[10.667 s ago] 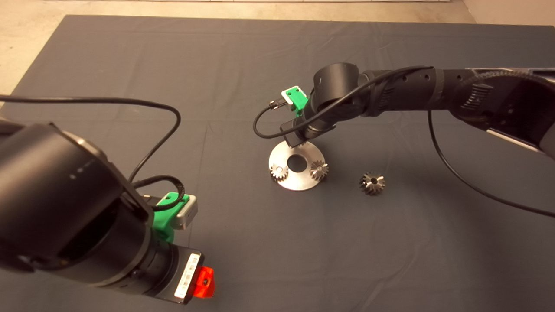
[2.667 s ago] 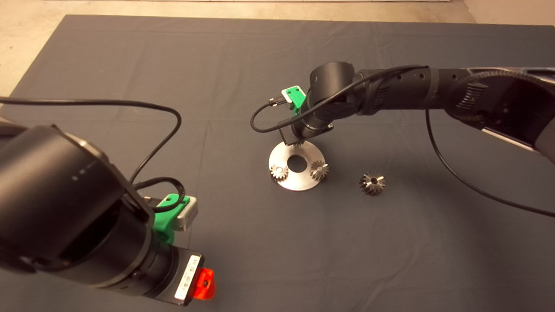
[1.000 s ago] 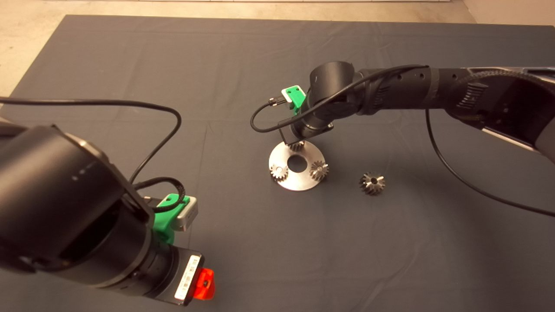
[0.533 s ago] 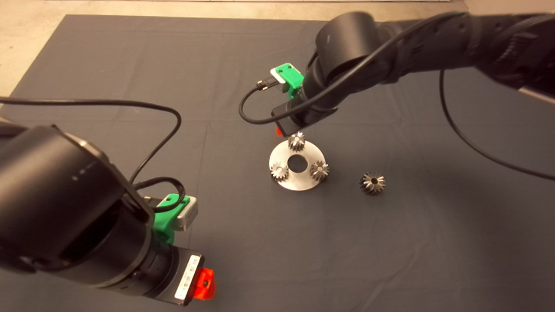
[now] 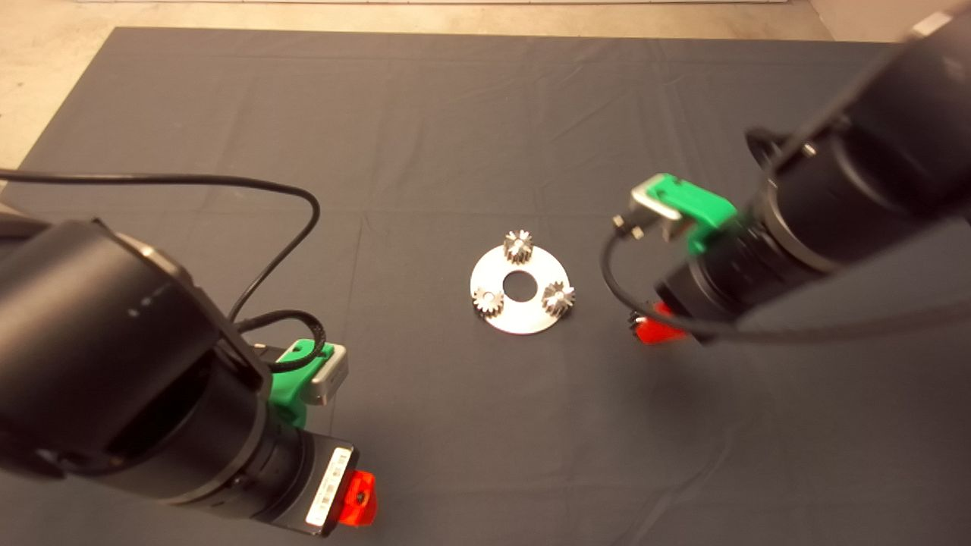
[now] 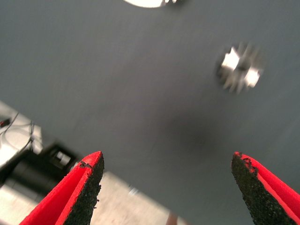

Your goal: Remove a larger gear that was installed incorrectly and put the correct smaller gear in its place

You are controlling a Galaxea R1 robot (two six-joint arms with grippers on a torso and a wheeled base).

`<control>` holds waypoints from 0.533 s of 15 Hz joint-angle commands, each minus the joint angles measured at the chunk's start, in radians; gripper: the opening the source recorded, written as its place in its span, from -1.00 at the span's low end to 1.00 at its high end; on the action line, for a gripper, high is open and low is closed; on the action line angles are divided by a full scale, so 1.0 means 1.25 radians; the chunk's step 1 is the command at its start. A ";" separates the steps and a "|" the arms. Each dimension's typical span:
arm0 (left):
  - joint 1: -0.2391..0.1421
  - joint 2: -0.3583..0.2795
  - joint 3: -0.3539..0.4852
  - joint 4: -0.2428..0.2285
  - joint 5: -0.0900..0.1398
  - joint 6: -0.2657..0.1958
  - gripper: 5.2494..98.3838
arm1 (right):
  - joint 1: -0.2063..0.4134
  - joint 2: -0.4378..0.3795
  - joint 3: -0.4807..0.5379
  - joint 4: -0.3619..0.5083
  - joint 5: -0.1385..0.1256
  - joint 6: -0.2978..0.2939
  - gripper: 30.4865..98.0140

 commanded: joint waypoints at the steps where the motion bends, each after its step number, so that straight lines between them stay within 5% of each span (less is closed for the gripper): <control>1: -0.011 0.010 0.007 -0.014 0.105 0.009 1.00 | 0.029 -0.168 0.112 0.088 0.012 0.054 0.23; 8: -0.012 0.006 0.008 -0.014 0.105 0.008 1.00 | 0.028 -0.186 0.114 0.093 0.016 0.054 0.54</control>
